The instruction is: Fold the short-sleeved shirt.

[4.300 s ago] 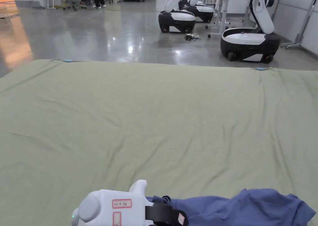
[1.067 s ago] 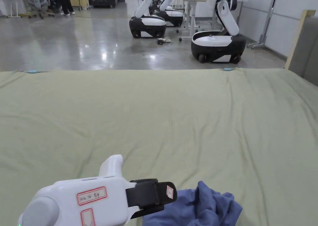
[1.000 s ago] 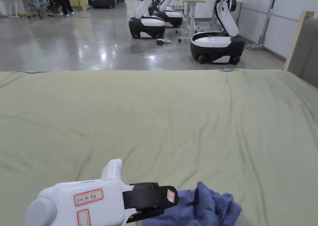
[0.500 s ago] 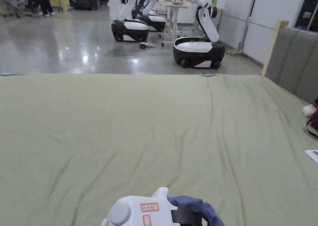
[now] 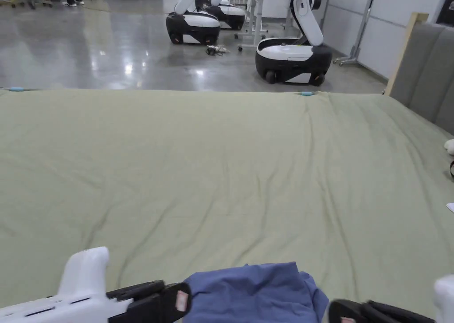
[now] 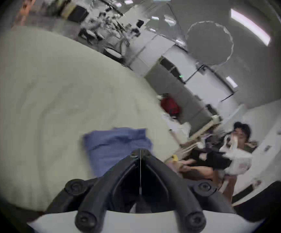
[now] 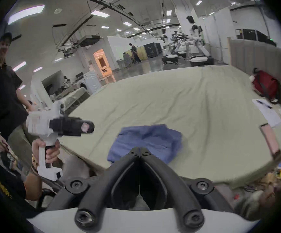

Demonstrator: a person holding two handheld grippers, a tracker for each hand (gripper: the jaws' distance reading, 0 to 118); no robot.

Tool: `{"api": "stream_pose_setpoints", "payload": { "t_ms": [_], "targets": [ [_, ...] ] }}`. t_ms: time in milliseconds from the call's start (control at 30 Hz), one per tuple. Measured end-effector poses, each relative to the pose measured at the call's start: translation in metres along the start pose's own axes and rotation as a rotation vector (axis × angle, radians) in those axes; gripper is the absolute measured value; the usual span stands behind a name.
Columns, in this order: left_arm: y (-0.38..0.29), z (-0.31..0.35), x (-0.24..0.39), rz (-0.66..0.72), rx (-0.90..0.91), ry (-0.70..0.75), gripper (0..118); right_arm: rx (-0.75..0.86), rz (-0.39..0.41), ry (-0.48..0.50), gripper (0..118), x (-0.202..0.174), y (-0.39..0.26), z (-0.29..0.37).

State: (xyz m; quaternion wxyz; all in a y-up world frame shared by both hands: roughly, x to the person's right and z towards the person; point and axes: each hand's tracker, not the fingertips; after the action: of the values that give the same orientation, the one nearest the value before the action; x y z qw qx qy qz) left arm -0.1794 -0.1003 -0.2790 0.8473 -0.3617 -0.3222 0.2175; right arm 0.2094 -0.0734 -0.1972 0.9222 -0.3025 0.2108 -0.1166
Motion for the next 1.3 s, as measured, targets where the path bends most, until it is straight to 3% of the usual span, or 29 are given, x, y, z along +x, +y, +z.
{"api": "stream_pose_setpoints", "payload": {
  "t_ms": [167, 300, 367, 400, 433, 467, 500, 533, 600, 733, 800, 867, 900, 933, 967, 1000, 1067, 1300],
  "targets": [
    [-0.012, 0.0, -0.053, 0.133, -0.06, -0.003, 0, -0.087, -0.141, 0.069, 3, 0.037, 0.0, -0.096],
    [-0.021, -0.018, -0.078, 0.232, -0.088, -0.09, 0, -0.195, -0.238, -0.034, 3, 0.076, -0.017, -0.139],
    [-0.02, -0.03, -0.084, 0.254, -0.119, -0.152, 0, -0.196, -0.274, 0.018, 3, 0.088, -0.024, -0.143],
    [-0.017, -0.04, -0.088, 0.283, -0.136, -0.206, 6, -0.164, -0.316, 0.063, 3, 0.09, -0.023, -0.139],
    [-0.015, -0.051, -0.093, 0.298, -0.169, -0.222, 23, -0.171, -0.319, 0.061, 3, 0.09, -0.023, -0.135],
    [-0.014, -0.062, -0.096, 0.322, -0.17, -0.246, 54, -0.179, -0.306, 0.049, 3, 0.09, -0.022, -0.135],
    [-0.012, -0.074, -0.099, 0.332, -0.188, -0.294, 98, -0.179, -0.292, 0.045, 3, 0.089, -0.021, -0.135],
    [-0.011, -0.086, -0.102, 0.363, -0.211, -0.314, 110, -0.182, -0.281, 0.042, 3, 0.087, -0.02, -0.136],
    [-0.007, -0.104, -0.107, 0.413, -0.208, -0.361, 110, -0.186, -0.267, 0.034, 3, 0.084, -0.019, -0.136],
    [-0.004, -0.14, -0.113, 0.44, -0.251, -0.303, 109, -0.185, -0.273, 0.041, 3, 0.086, -0.02, -0.136],
    [-0.005, -0.15, -0.109, 0.528, -0.261, -0.44, 109, -0.182, -0.29, 0.052, 3, 0.089, -0.021, -0.136],
    [-0.007, -0.16, -0.102, 0.503, -0.269, -0.451, 105, -0.178, -0.3, 0.057, 3, 0.091, -0.022, -0.136],
    [-0.007, -0.163, -0.096, 0.465, -0.265, -0.434, 86, -0.176, -0.307, 0.062, 3, 0.092, -0.023, -0.136],
    [-0.008, -0.165, -0.094, 0.424, -0.263, -0.378, 53, -0.174, -0.314, 0.062, 3, 0.092, -0.023, -0.135],
    [-0.01, -0.168, -0.093, 0.409, -0.272, -0.32, 28, -0.172, -0.317, 0.06, 3, 0.092, -0.023, -0.135],
    [-0.013, -0.17, -0.096, 0.41, -0.266, -0.288, 28, -0.17, -0.317, 0.054, 3, 0.093, -0.023, -0.135],
    [-0.014, -0.168, -0.101, 0.491, -0.271, -0.382, 28, -0.167, -0.328, 0.064, 3, 0.095, -0.024, -0.134],
    [0.003, -0.15, -0.104, 0.415, -0.28, -0.341, 28, -0.116, -0.29, 0.092, 3, 0.077, -0.013, -0.113]
  ]
}}
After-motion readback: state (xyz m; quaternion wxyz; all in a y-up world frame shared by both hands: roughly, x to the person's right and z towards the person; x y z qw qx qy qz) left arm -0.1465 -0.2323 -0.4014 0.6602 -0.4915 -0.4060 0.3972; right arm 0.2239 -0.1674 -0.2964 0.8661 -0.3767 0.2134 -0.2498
